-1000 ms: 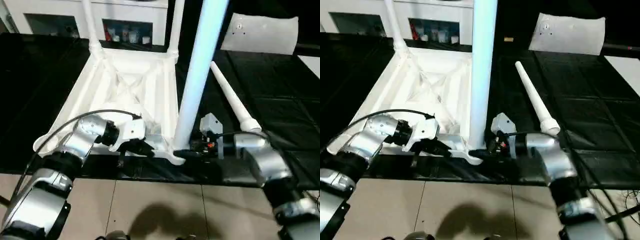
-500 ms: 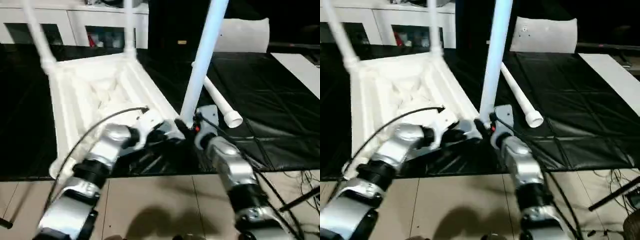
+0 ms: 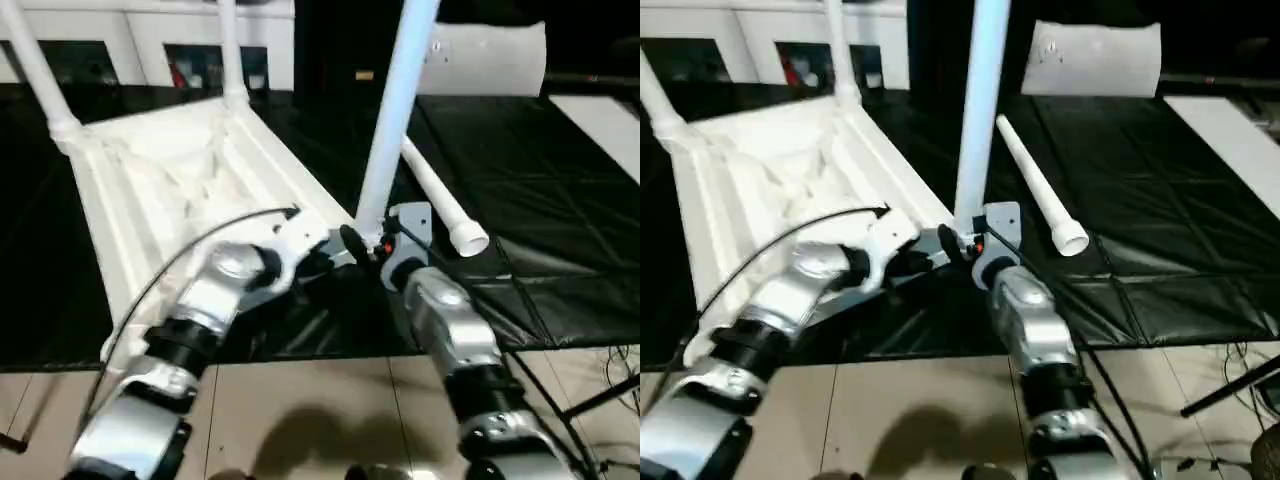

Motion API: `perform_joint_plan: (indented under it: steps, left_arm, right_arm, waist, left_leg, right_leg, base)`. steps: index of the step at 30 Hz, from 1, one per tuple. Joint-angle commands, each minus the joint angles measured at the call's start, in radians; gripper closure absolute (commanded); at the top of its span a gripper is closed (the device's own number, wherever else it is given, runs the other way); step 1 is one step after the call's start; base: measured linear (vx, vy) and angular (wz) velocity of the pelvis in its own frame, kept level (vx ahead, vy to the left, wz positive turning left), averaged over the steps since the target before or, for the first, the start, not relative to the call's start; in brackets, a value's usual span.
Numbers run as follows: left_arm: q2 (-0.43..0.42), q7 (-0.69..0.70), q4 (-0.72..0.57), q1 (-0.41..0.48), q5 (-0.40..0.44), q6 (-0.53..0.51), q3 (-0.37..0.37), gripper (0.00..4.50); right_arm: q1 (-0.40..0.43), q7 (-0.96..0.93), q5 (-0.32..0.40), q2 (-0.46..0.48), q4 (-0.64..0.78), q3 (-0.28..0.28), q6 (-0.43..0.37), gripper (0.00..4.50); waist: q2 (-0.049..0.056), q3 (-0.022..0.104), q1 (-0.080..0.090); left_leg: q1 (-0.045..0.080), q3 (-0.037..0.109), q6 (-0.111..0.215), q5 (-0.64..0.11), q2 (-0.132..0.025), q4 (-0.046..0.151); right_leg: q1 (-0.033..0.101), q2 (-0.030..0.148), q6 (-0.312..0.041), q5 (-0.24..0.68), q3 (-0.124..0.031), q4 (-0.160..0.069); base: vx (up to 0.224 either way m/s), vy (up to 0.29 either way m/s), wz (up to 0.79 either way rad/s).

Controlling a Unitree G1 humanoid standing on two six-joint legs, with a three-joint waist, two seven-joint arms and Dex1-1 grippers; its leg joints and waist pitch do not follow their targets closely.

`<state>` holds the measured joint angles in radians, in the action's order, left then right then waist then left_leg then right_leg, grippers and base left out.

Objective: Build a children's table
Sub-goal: Rotate leg to tighten

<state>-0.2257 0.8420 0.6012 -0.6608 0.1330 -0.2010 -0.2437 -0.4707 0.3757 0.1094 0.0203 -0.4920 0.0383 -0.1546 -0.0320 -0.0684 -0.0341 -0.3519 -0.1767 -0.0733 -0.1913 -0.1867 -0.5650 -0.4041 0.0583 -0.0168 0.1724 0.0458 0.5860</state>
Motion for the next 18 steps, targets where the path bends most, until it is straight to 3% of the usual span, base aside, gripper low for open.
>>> perform_joint_plan:
  steps: [1,3,6,7,8,18]
  left_arm:
    - [-0.016,0.036,0.014,0.026,0.008,0.028,-0.029,4.5]
    - [-0.037,0.067,0.022,0.027,0.001,0.052,-0.03,4.5]
    - [-0.081,0.141,0.034,0.027,-0.007,0.113,-0.045,4.5]
    - [-0.09,0.169,0.034,0.027,-0.013,0.127,-0.049,4.5]
    - [-0.098,0.199,0.033,0.028,-0.019,0.14,-0.054,4.5]
    - [-0.178,0.466,0.07,0.013,-0.033,0.286,-0.129,4.5]
  right_arm:
    - [0.016,0.06,0.024,-0.014,0.026,-0.021,0.002,0.1]
    - [0.032,0.114,0.033,-0.054,0.053,-0.023,0.013,0.04]
    - [0.065,0.252,0.03,-0.153,0.106,-0.046,0.036,0.04]
    - [0.069,0.288,0.024,-0.18,0.111,-0.056,0.046,0.04]
    - [0.072,0.326,0.02,-0.209,0.115,-0.068,0.055,0.04]
    - [0.049,0.652,0.041,-0.374,0.143,-0.165,0.066,0.04]
  waist:
    - [-0.001,0.066,-0.003]
    - [-0.004,0.063,-0.005]
    - [-0.003,0.06,-0.008]
    - [0.002,0.058,-0.008]
    - [-0.001,0.057,-0.006]
    - [-0.005,0.058,-0.019]
  left_leg:
    - [-0.005,0.005,0.098,-0.052,-0.04,0.055]
    - [-0.005,0.005,0.097,-0.066,-0.038,0.054]
    - [-0.001,0.005,0.091,-0.117,-0.041,0.055]
    - [-0.001,0.005,0.083,-0.128,-0.042,0.056]
    - [0.0,0.006,0.077,-0.14,-0.043,0.056]
    - [0.003,0.003,0.102,-0.119,-0.046,0.052]
  right_leg:
    - [0.055,0.082,-0.235,0.033,-0.05,-0.046]
    - [0.057,0.08,-0.244,0.036,-0.048,-0.048]
    - [0.055,0.079,-0.228,0.109,-0.049,-0.053]
    - [0.053,0.079,-0.228,0.128,-0.049,-0.054]
    - [0.053,0.078,-0.226,0.143,-0.048,-0.056]
    - [0.052,0.081,-0.251,0.114,-0.048,-0.049]
  base:
    - [0.0,0.0,0.0]
    - [0.0,0.0,0.0]
    - [0.0,0.0,0.0]
    - [0.0,0.0,0.0]
    - [0.0,0.0,0.0]
    - [0.0,0.0,0.0]
